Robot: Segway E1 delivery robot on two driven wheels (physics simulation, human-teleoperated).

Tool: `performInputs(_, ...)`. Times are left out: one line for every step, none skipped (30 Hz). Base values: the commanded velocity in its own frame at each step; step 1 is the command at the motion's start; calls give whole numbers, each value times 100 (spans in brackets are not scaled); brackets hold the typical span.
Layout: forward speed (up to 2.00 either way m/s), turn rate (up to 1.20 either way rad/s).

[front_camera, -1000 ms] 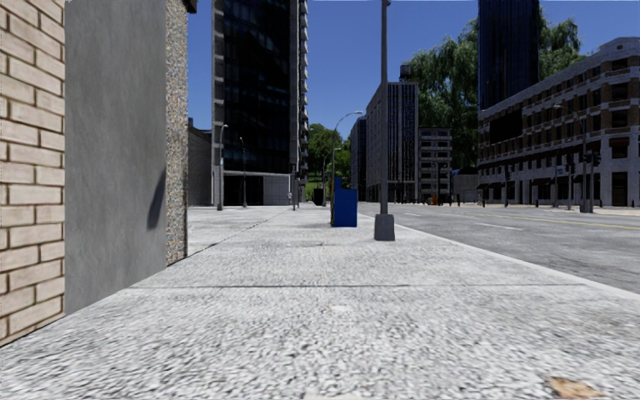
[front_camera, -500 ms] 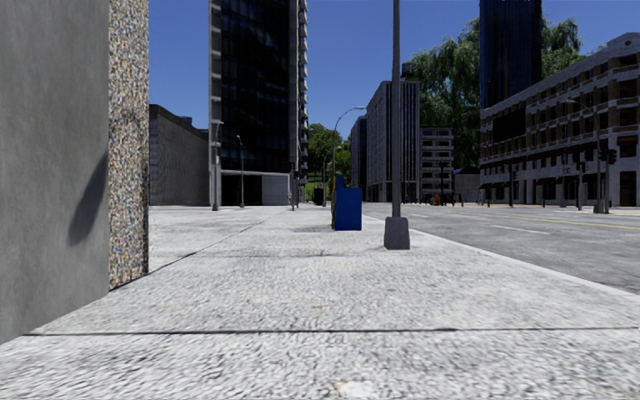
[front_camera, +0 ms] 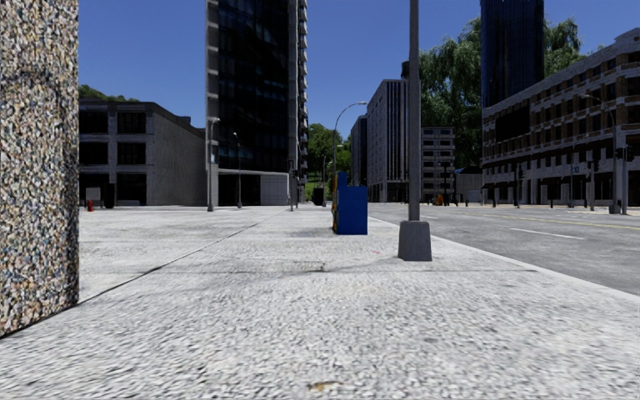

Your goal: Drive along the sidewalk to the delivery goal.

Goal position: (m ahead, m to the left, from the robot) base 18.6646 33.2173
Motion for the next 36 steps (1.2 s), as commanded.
performInputs(200, 0)
performInputs(200, 0)
performInputs(200, 10)
performInputs(200, 23)
performInputs(200, 33)
performInputs(200, 33)
performInputs(200, 40)
performInputs(200, 45)
performInputs(200, 46)
performInputs(200, 46)
performInputs(200, 46)
performInputs(200, 46)
performInputs(200, 46)
performInputs(200, 46)
performInputs(200, 46)
performInputs(200, 46)
performInputs(200, 46)
performInputs(200, 46)
performInputs(200, 46)
performInputs(200, 46)
performInputs(200, 47)
performInputs(200, 48)
performInputs(200, 48)
performInputs(200, 48)
performInputs(200, 48)
performInputs(200, 48)
performInputs(200, 48)
performInputs(200, 48)
performInputs(200, 48)
performInputs(200, 48)
performInputs(200, 48)
performInputs(200, 48)
performInputs(200, 48)
performInputs(200, 48)
performInputs(200, 48)
performInputs(200, 48)
